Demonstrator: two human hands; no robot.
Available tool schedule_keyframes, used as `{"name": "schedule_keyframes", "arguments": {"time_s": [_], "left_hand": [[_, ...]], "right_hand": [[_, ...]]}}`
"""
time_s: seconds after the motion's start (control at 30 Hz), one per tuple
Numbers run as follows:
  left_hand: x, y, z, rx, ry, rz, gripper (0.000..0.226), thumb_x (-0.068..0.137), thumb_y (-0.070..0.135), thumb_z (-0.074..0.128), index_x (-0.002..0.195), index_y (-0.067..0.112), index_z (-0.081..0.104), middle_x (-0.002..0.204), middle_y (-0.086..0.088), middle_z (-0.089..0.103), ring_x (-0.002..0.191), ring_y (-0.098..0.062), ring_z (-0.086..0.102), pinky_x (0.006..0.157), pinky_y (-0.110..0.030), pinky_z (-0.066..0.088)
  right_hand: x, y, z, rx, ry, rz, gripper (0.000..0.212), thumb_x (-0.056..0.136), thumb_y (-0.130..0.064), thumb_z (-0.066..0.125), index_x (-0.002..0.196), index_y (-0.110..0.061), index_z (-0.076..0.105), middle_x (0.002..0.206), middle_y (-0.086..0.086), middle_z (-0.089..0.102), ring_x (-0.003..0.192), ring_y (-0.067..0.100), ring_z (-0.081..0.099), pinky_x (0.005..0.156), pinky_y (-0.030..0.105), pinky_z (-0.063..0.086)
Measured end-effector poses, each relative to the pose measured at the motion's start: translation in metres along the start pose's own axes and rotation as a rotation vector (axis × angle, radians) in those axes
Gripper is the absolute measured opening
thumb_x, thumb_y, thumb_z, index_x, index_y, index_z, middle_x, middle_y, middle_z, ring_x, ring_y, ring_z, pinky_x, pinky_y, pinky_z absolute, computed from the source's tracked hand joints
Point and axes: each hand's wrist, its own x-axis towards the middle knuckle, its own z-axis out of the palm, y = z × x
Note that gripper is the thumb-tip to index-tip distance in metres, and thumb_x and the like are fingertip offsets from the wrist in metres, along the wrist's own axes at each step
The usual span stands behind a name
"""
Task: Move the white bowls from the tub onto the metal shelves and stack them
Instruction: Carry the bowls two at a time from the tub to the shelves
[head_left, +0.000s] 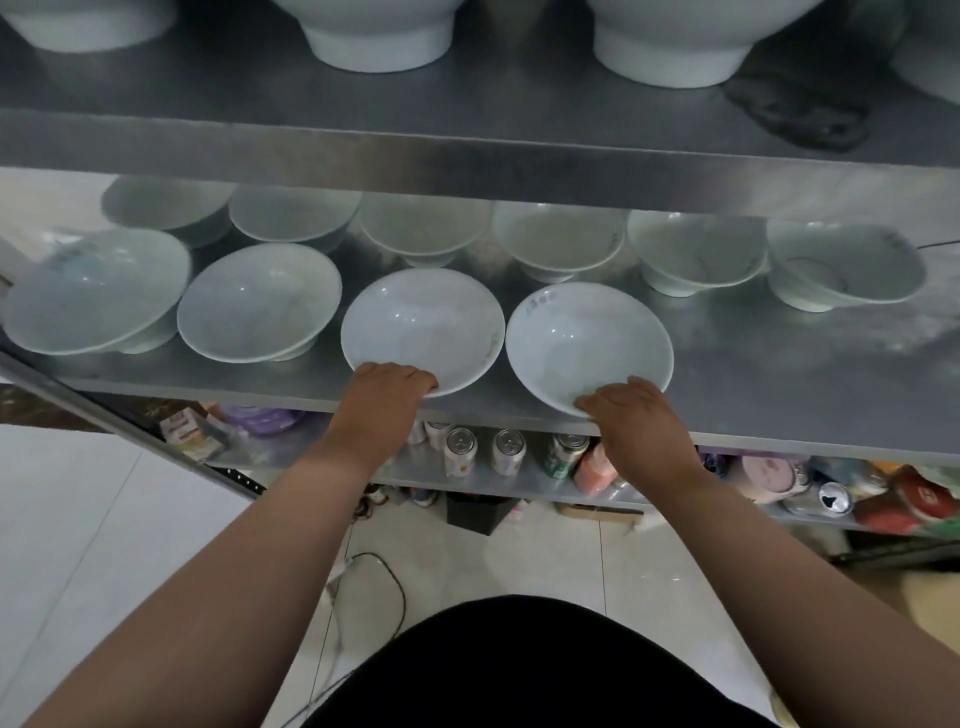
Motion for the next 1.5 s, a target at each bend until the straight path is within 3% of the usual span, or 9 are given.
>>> {"name": "schedule_keyframes", "arguments": {"time_s": [0.57,0.7,0.9,1.0,1.1,1.2,1.27,1.37,1.5], "left_hand": [[0.007,-0.023,-0.003,0.014,-0.047,-0.044,0.049,0.078,0.008,0.067,0.122,0.026,0.06,0.109,0.003,0.069,0.096,-0.022,0.062,0.086,-0.031,0.038],[-0.015,-0.007,-0.005,0.009,0.128,0.04,0.065,0.09,0.015,0.055,0.15,0.022,0.033,0.135,-0.004,0.058,0.125,-0.028,0.053,0.111,-0.048,0.032],[-0.025,0.002,-0.002,0.051,-0.035,0.101,0.075,0.094,0.025,0.046,0.156,0.027,0.004,0.159,-0.001,0.027,0.147,-0.023,0.024,0.121,-0.049,0.009],[-0.026,0.005,-0.017,-0.023,-0.056,0.111,0.069,0.097,0.026,0.042,0.156,0.027,0.007,0.161,-0.001,0.022,0.149,-0.024,0.016,0.123,-0.045,0.005],[-0.042,0.015,-0.039,-0.267,-0.062,0.087,0.06,0.098,0.027,0.044,0.154,0.029,0.021,0.158,0.003,0.029,0.146,-0.018,0.021,0.12,-0.034,0.014],[-0.08,0.027,-0.048,-0.625,-0.041,0.025,0.05,0.093,0.028,0.056,0.141,0.034,0.044,0.137,0.011,0.05,0.125,-0.008,0.045,0.102,-0.022,0.038],[-0.109,0.035,-0.043,-0.762,-0.121,0.038,0.046,0.091,0.025,0.06,0.134,0.036,0.05,0.128,0.02,0.055,0.116,0.002,0.05,0.093,-0.007,0.038],[-0.148,0.049,-0.028,-0.888,-0.328,0.064,0.045,0.091,0.022,0.061,0.133,0.035,0.052,0.123,0.025,0.058,0.116,0.007,0.052,0.101,-0.019,0.041],[-0.178,0.078,-0.019,-0.84,-0.566,0.234,0.047,0.09,0.022,0.062,0.133,0.035,0.049,0.125,0.025,0.058,0.12,0.008,0.05,0.106,-0.028,0.041]], "right_hand": [[0.022,-0.013,-0.005,-0.071,-0.125,0.131,0.043,0.088,-0.009,0.06,0.128,-0.026,0.062,0.121,0.002,0.065,0.123,0.026,0.051,0.118,0.048,0.017],[0.003,-0.031,-0.007,-0.081,-0.003,0.1,0.064,0.092,-0.015,0.057,0.149,-0.03,0.032,0.147,0.008,0.045,0.14,0.03,0.036,0.118,0.051,0.019],[-0.009,-0.045,-0.004,-0.145,-0.128,0.099,0.08,0.093,-0.021,0.054,0.154,-0.034,0.006,0.16,0.007,0.023,0.15,0.03,0.011,0.119,0.047,0.002],[-0.011,-0.055,-0.016,-0.069,-0.147,0.149,0.074,0.093,-0.022,0.051,0.155,-0.032,0.012,0.162,0.005,0.019,0.151,0.029,0.004,0.12,0.047,0.004],[-0.03,-0.078,-0.035,0.143,-0.06,0.216,0.059,0.092,-0.019,0.056,0.148,-0.025,0.038,0.153,0.005,0.04,0.146,0.027,0.025,0.118,0.046,0.025],[-0.073,-0.108,-0.052,0.411,0.033,0.4,0.043,0.09,-0.019,0.062,0.132,-0.024,0.058,0.129,-0.004,0.06,0.123,0.015,0.052,0.1,0.025,0.04],[-0.109,-0.13,-0.059,0.536,-0.013,0.563,0.035,0.092,-0.022,0.06,0.125,-0.031,0.061,0.121,-0.018,0.061,0.108,-0.001,0.054,0.087,0.013,0.037],[-0.168,-0.161,-0.061,0.747,-0.04,0.79,0.027,0.093,-0.021,0.06,0.114,-0.038,0.063,0.109,-0.027,0.063,0.102,-0.016,0.053,0.08,0.002,0.037],[-0.247,-0.203,-0.064,0.916,-0.03,1.028,0.028,0.092,-0.017,0.061,0.108,-0.039,0.064,0.097,-0.024,0.069,0.097,-0.007,0.062,0.083,0.005,0.043]]}}
